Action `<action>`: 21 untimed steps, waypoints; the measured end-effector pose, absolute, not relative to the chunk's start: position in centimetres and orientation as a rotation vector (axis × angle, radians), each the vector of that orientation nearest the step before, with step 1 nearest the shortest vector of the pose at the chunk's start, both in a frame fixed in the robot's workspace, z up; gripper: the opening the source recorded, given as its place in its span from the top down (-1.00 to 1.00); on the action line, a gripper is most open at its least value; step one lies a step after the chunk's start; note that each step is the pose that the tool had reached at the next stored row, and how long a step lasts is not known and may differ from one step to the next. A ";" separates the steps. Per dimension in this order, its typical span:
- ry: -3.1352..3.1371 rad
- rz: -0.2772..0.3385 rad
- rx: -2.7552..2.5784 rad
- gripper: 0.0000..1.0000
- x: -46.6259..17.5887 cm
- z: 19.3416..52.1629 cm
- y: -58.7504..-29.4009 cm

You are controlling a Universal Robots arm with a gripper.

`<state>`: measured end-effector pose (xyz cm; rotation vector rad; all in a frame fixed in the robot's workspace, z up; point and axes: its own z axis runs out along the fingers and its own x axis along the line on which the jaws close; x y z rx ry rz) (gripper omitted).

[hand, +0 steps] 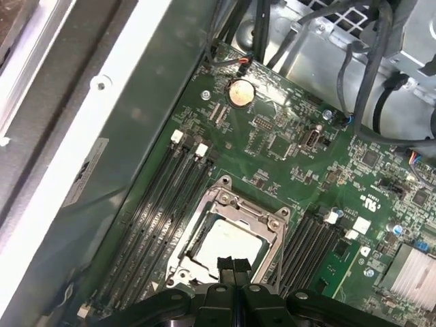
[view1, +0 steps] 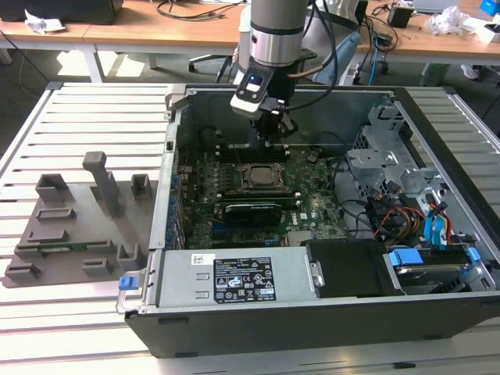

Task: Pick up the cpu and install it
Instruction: 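Install the first cpu locking lever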

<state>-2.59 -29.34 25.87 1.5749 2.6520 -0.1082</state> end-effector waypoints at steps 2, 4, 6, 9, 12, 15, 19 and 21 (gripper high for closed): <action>2.669 -0.108 1.544 0.79 -2.6 25.9 -29.3; 2.681 -0.107 1.523 0.79 -2.6 25.9 -29.3; 2.692 -0.106 1.502 0.79 -2.6 26.0 -29.3; 2.716 -0.104 1.455 0.79 -2.6 26.0 -29.3; 2.740 -0.103 1.407 0.79 -2.6 26.1 -29.3; 2.755 -0.102 1.376 0.79 -2.6 26.1 -29.3; 2.789 -0.099 1.302 0.79 -2.6 26.2 -29.3; 2.804 -0.098 1.268 0.79 -2.6 26.2 -29.3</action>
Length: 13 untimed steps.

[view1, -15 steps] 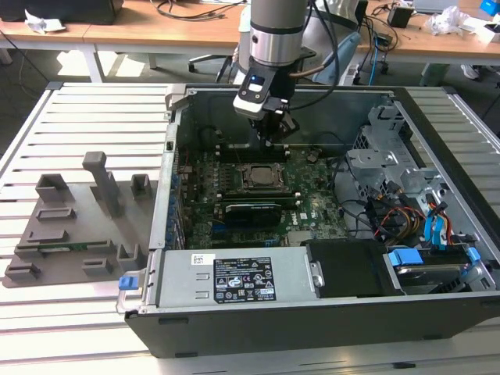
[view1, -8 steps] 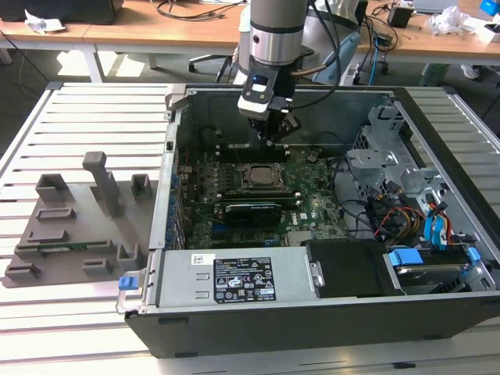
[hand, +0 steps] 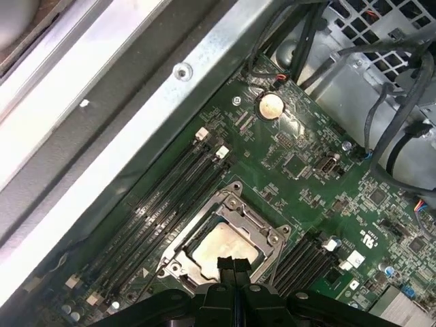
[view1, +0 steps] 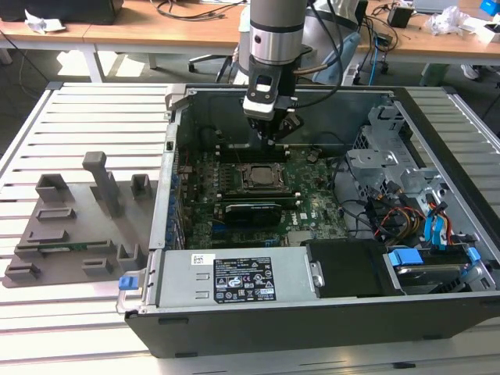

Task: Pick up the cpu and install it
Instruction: 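Install the first cpu locking lever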

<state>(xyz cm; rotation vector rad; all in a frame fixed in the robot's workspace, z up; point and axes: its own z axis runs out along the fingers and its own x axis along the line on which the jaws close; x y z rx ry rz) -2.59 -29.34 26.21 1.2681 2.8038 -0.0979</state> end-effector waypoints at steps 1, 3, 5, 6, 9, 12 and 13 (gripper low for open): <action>2.811 -0.097 1.251 0.79 -2.6 26.2 -29.3; 2.819 -0.097 1.232 0.79 -2.6 26.2 -29.3; 2.834 -0.095 1.195 0.79 -2.6 26.3 -29.3; 2.839 -0.095 1.183 0.79 -2.6 26.3 -29.3; 2.854 -0.094 1.144 0.79 -2.6 26.3 -29.3; 2.867 -0.092 1.110 0.79 -2.6 26.3 -29.3; 2.870 -0.092 1.100 0.79 -2.6 26.3 -29.3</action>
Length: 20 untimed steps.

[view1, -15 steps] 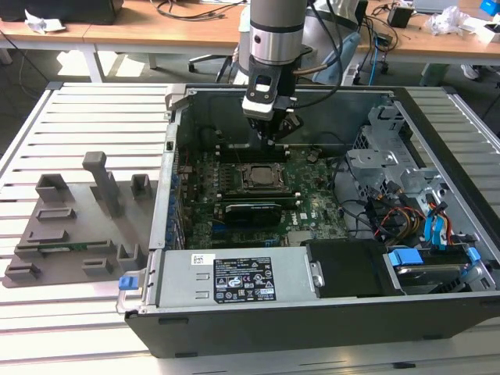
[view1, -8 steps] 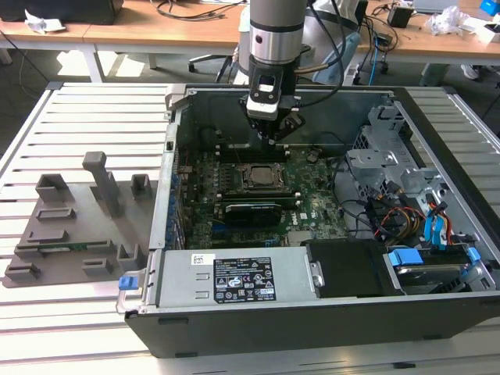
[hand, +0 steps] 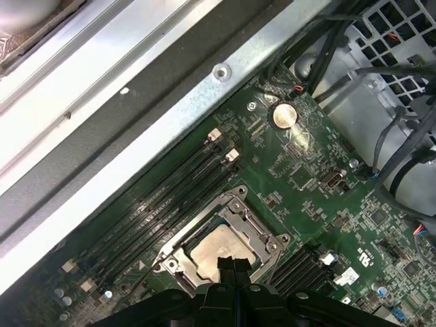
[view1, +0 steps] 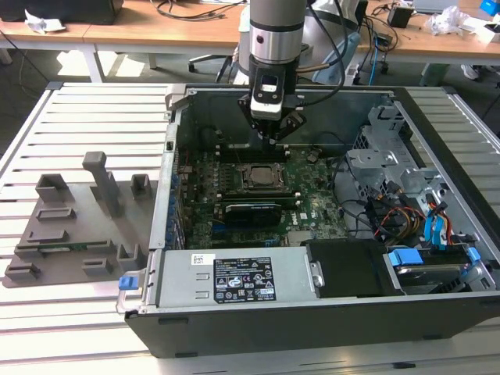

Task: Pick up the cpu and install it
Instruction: 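Install the first cpu locking lever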

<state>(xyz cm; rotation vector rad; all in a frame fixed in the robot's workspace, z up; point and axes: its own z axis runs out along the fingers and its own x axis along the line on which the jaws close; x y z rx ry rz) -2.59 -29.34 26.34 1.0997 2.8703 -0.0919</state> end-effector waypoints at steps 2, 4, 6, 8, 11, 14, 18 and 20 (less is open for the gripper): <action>2.881 -0.091 1.070 0.79 -2.6 26.4 -29.3; 2.889 -0.090 1.046 0.79 -2.6 26.4 -29.3; 2.899 -0.089 1.016 0.79 -2.6 26.4 -29.3; 2.906 -0.088 0.995 0.79 -2.6 26.4 -29.3; 2.918 -0.087 0.957 0.79 -2.6 26.5 -29.3; 2.930 -0.085 0.917 0.79 -2.6 26.5 -29.3; 2.943 -0.084 0.874 0.79 -2.6 26.5 -29.3; 2.948 -0.083 0.856 0.79 -2.6 26.5 -29.3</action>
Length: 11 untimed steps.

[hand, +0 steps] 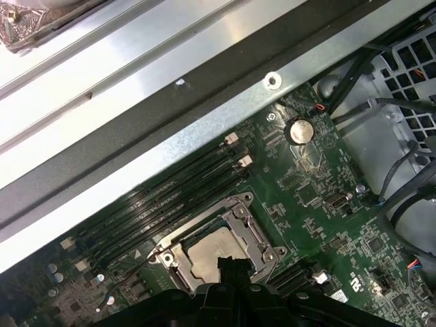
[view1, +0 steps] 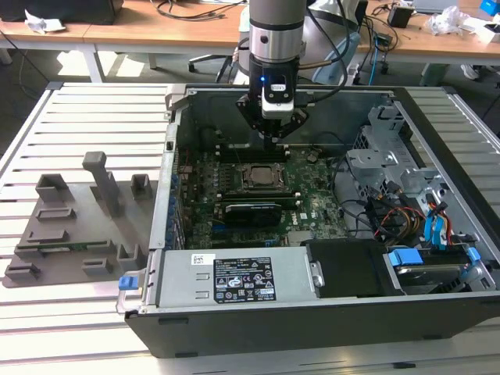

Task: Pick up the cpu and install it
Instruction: 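Install the first cpu locking lever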

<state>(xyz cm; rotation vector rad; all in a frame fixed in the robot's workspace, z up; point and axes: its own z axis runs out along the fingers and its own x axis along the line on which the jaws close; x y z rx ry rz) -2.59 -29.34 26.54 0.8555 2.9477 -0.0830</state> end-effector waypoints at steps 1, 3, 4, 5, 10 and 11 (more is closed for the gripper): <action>2.950 -0.083 0.848 0.79 -2.6 26.5 -29.3; 2.955 -0.082 0.829 0.79 -2.6 26.6 -29.3; 2.957 -0.082 0.821 0.79 -2.6 26.6 -29.3; 2.960 -0.081 0.810 0.79 -2.6 26.6 -29.3; 2.970 -0.080 0.769 0.79 -2.6 26.6 -29.3; 2.972 -0.079 0.761 0.79 -2.6 26.6 -29.3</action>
